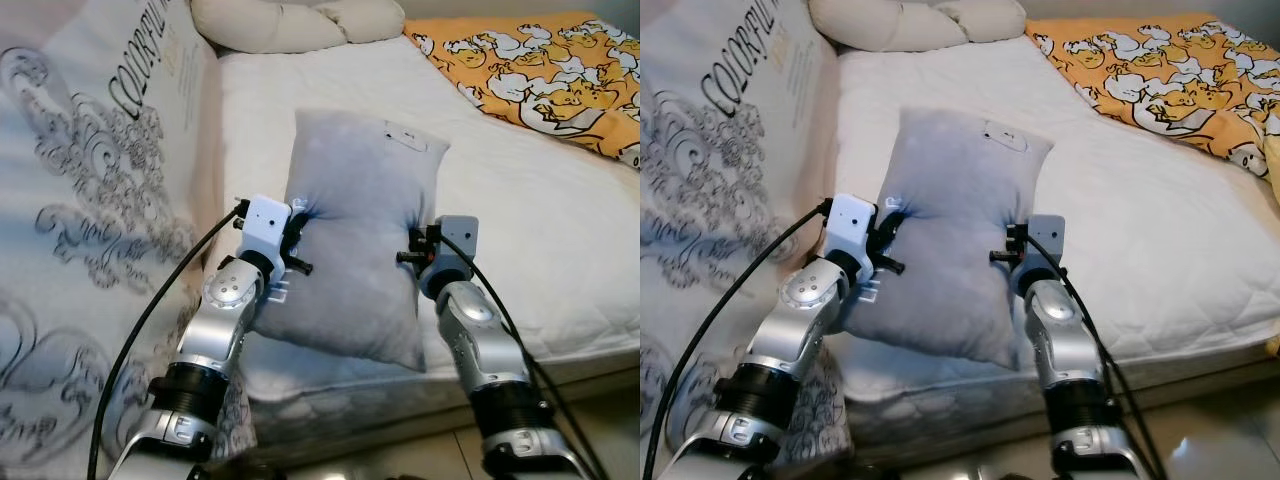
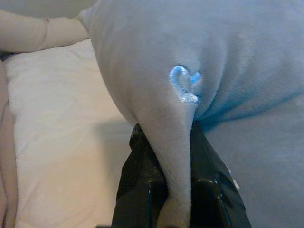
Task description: Clean up the room
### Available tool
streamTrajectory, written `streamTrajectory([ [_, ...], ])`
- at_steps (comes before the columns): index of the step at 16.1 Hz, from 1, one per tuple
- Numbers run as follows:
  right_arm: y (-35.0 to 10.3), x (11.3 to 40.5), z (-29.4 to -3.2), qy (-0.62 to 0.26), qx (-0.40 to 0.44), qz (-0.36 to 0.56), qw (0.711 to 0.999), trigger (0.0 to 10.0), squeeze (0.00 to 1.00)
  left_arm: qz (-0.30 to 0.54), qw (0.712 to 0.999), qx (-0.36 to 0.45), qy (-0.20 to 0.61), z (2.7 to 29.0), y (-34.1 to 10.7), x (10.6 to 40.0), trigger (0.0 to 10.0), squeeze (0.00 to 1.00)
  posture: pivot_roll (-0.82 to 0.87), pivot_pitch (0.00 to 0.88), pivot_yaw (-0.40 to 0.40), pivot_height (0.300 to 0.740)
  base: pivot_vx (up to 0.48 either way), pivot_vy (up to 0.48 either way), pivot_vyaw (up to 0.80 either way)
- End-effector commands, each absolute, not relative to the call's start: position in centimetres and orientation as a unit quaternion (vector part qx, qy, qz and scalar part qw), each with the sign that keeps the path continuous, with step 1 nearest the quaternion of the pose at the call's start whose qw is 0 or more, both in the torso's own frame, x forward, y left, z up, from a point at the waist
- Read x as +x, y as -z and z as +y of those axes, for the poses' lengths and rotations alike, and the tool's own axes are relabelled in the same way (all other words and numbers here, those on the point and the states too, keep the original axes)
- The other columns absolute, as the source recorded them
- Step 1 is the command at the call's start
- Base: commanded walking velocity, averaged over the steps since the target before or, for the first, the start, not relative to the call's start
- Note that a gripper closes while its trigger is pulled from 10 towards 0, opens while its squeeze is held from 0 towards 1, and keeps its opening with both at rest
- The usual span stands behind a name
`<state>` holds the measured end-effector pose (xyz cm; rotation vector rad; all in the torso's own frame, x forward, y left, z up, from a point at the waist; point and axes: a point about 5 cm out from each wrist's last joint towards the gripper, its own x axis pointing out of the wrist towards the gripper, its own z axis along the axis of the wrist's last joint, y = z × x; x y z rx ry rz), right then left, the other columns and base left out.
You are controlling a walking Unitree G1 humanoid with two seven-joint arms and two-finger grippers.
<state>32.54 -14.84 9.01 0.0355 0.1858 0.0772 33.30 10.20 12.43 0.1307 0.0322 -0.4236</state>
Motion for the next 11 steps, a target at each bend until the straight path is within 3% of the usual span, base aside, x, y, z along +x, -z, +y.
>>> streamTrajectory([
  [1,-9.5,32.9,-14.6,-0.038,0.011,0.083,0.996,10.0,0.00,-0.001,0.979,0.067,0.194,11.0,-13.2,33.6,10.0,0.00,0.01,0.000,0.019,0.740,0.311,0.000,0.80],
  [4,-9.1,32.8,-15.1,-0.017,0.048,0.097,0.994,10.0,0.00,-0.001,0.978,0.068,0.198,11.0,-13.2,33.6,10.0,0.00,0.01,0.000,0.022,0.740,0.311,0.000,0.00],
  [11,-8.2,32.5,-14.8,-0.046,0.045,0.133,0.989,10.0,0.00,-0.001,0.971,0.086,0.222,10.3,-13.0,33.4,10.0,0.00,0.01,0.000,0.025,0.740,0.000,0.000,0.00],
])
